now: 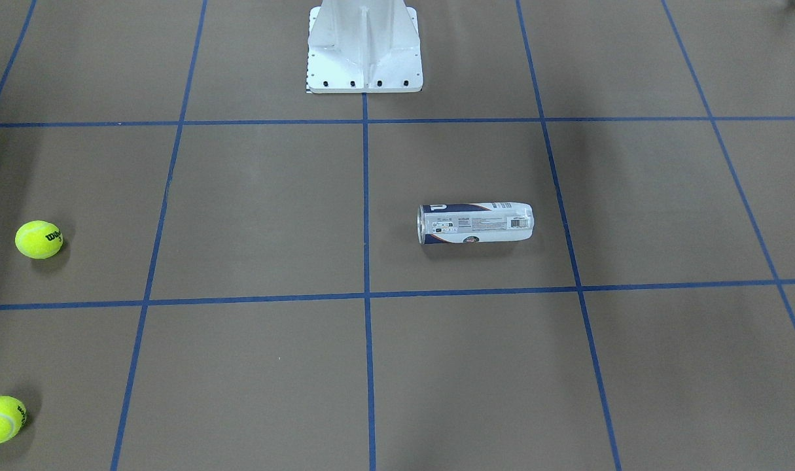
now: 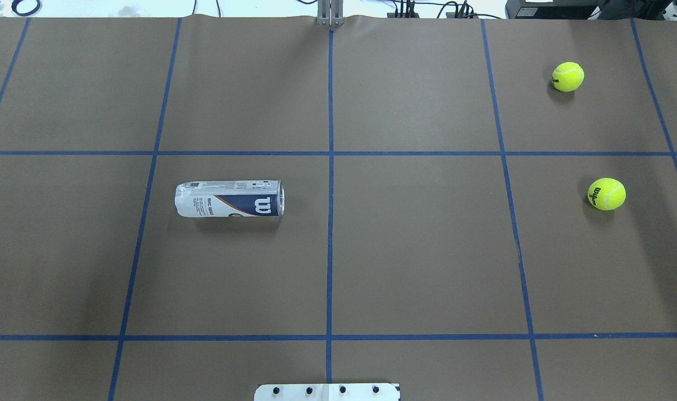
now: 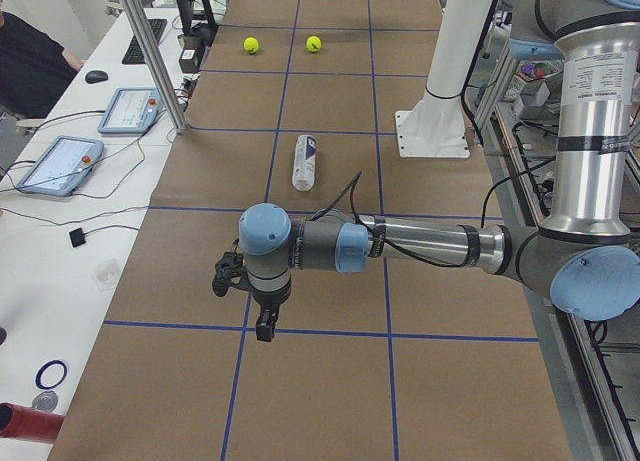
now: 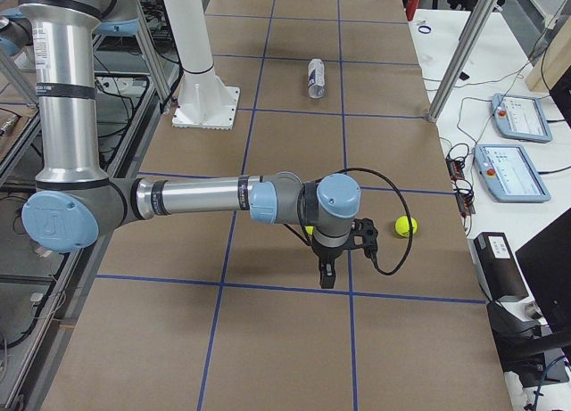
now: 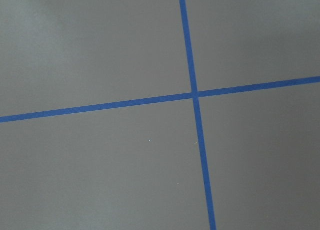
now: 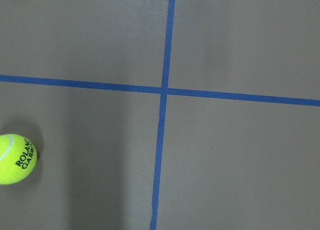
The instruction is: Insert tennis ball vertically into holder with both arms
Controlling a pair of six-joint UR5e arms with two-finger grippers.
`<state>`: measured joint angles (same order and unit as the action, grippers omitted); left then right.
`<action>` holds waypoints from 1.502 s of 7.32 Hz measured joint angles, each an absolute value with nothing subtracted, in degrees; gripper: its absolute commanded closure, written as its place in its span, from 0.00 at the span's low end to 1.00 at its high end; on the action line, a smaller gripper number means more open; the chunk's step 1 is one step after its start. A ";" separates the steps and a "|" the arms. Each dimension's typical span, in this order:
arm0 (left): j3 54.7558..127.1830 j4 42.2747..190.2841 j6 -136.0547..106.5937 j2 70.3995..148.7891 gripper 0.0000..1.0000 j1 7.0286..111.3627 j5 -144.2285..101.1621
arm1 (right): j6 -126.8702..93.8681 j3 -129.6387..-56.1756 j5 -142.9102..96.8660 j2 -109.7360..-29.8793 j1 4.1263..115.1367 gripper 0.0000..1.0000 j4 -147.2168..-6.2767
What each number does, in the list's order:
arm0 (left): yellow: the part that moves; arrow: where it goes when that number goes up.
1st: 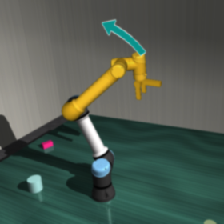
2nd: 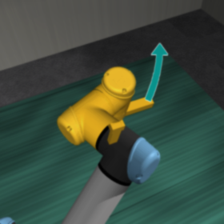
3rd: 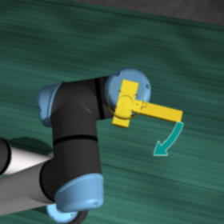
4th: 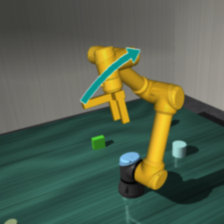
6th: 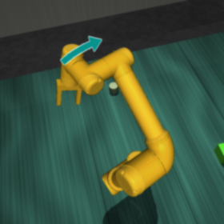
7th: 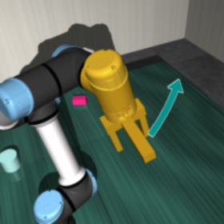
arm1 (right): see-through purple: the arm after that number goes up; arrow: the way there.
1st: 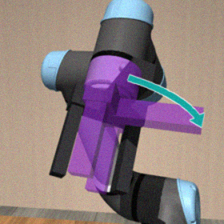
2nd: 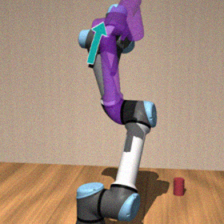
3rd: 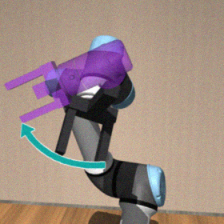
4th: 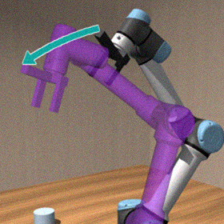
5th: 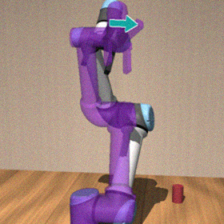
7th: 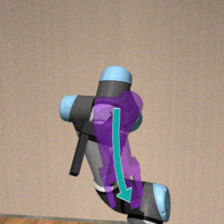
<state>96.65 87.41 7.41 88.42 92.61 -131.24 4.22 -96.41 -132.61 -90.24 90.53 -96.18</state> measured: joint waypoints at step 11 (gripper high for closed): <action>106.79 94.82 7.10 102.98 0.02 75.40 -131.65 | 4.26 -97.48 -133.61 -90.29 90.61 0.01 -96.22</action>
<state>106.79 94.82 7.10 102.98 75.40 -131.65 4.26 -97.48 -133.61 -90.29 90.61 -96.22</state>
